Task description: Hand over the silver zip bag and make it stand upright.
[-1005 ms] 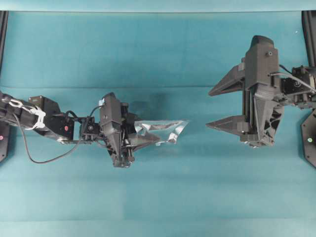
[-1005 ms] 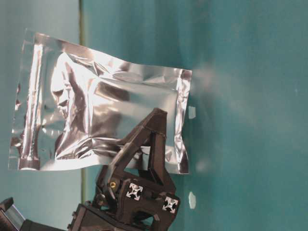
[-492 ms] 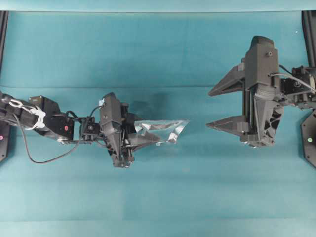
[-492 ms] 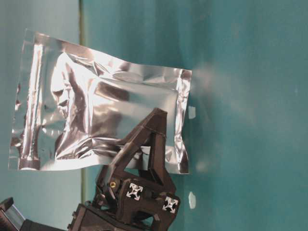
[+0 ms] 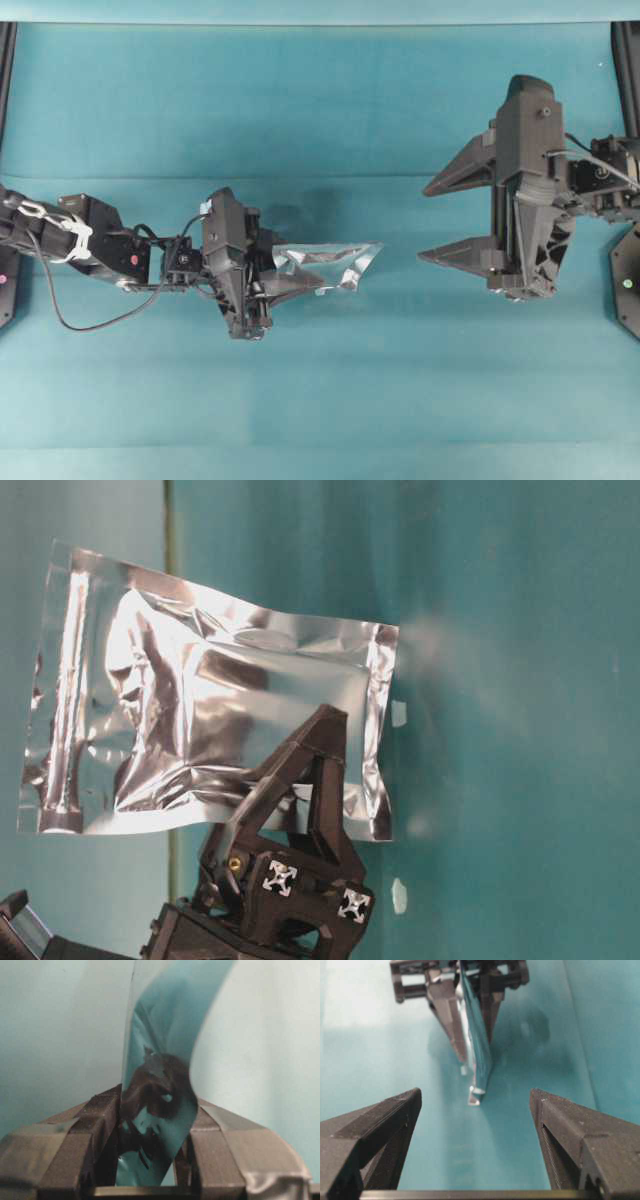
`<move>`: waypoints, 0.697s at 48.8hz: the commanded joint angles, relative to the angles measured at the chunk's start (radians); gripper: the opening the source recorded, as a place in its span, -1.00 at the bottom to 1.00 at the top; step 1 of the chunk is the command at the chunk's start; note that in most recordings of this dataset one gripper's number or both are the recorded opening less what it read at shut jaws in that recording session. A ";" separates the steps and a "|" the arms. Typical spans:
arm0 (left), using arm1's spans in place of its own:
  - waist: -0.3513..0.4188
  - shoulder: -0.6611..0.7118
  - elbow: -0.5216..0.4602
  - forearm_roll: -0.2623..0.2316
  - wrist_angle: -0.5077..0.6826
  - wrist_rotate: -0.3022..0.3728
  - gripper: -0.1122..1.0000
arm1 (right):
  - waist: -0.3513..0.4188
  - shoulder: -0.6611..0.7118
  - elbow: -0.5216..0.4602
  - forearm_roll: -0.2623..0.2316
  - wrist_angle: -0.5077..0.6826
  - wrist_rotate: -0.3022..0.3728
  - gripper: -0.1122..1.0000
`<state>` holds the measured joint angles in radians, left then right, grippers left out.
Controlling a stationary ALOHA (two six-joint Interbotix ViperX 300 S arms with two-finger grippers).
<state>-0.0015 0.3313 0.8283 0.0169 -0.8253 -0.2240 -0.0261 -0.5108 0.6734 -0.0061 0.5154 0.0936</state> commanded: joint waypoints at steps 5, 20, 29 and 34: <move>-0.011 -0.003 -0.005 0.002 0.000 -0.002 -0.26 | 0.006 -0.012 -0.008 0.003 -0.006 0.009 0.79; -0.014 -0.003 -0.006 0.003 0.017 -0.002 -0.26 | 0.005 -0.011 -0.008 0.002 -0.005 0.009 0.79; -0.018 -0.003 -0.008 0.003 0.018 -0.002 -0.26 | 0.005 -0.012 -0.008 0.003 -0.005 0.009 0.79; -0.018 -0.003 -0.006 0.002 0.017 -0.002 -0.26 | 0.005 -0.012 -0.008 0.002 -0.005 0.009 0.79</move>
<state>-0.0046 0.3313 0.8253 0.0169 -0.8084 -0.2224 -0.0230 -0.5108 0.6765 -0.0046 0.5154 0.0920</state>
